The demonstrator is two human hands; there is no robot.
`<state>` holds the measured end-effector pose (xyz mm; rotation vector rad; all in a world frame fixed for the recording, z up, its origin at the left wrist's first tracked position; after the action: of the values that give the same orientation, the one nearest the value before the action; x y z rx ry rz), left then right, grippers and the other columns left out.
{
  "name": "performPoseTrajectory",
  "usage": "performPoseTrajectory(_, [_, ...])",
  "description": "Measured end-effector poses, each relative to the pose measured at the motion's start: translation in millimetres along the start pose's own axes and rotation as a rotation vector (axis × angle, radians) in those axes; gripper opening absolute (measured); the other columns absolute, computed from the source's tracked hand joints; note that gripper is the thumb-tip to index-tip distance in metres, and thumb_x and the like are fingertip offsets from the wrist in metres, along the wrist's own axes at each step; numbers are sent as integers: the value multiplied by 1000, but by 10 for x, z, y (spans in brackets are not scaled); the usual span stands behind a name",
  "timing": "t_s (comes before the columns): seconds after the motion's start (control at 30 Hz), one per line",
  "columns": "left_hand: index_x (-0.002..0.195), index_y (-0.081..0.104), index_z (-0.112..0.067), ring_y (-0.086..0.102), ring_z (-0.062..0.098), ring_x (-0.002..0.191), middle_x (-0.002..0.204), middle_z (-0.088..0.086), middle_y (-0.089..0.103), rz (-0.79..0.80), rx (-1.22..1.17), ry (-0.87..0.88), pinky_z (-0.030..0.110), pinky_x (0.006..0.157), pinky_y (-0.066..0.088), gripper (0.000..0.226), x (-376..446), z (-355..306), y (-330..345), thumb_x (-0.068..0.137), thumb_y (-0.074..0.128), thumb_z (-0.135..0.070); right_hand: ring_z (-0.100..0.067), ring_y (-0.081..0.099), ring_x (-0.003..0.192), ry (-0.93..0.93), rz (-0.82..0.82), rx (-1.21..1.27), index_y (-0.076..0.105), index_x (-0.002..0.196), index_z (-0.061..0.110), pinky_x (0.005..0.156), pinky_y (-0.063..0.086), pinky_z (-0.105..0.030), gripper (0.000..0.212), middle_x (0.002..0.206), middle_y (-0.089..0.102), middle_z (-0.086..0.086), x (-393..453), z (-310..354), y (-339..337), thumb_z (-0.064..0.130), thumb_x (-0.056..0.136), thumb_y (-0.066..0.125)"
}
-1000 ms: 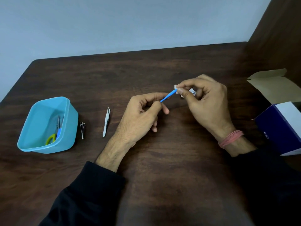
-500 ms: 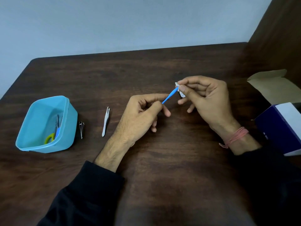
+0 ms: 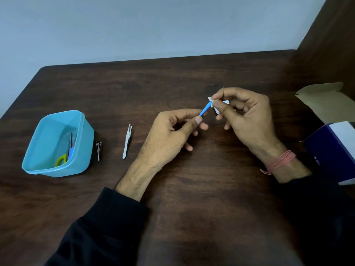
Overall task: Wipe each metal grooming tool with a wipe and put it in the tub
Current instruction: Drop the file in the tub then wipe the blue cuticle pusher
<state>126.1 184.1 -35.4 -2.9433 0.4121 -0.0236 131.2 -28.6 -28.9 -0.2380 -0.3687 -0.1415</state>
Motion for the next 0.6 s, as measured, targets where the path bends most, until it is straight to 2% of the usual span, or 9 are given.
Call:
performPoseTrajectory(0.13, [122,84,-25,72,10,86,98,0,87,-9,-7,30,25,56,60,20,-10,-12,-2,107,76,-15,-16,73,66,12,-11,-17,82,106,21,47,53,-29,10,96,80,7,-2,7,2,11,101,81])
performPoseTrajectory(0.23, [121,85,-21,82,22,95,98,-1,87,-13,-3,53,25,58,61,20,-14,-20,-3,104,79,-12,-19,74,66,0,-32,-50,83,104,25,46,52,-29,12,100,81,6,-1,8,-6,13,100,82])
performPoseTrajectory(0.37, [120,87,-17,83,25,100,99,0,87,-43,-16,58,27,60,62,21,-11,4,-11,101,82,-11,-20,74,65,-49,-41,-122,85,106,26,54,52,-25,12,102,78,5,-11,-8,-5,17,100,84])
performPoseTrajectory(0.47, [119,87,-18,82,27,96,99,0,87,-68,-29,51,27,61,62,23,-6,16,-24,97,87,-11,-22,72,64,-76,-48,-154,86,106,25,57,51,-29,9,101,77,5,-16,-20,-2,20,100,83])
performPoseTrajectory(0.6, [119,88,-17,79,13,86,98,2,87,-67,-38,52,28,60,62,23,9,26,-37,96,87,-11,-21,70,65,-108,-51,-184,86,106,25,57,53,-35,8,101,76,6,-20,-22,-5,20,100,83])
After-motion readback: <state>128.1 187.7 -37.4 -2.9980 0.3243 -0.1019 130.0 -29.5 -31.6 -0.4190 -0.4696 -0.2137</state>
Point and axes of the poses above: each hand's wrist, its own x-axis towards the middle knuckle, its own y-axis out of the palm, z = x × y, the point moved 3 cm from there along x, towards the middle knuckle
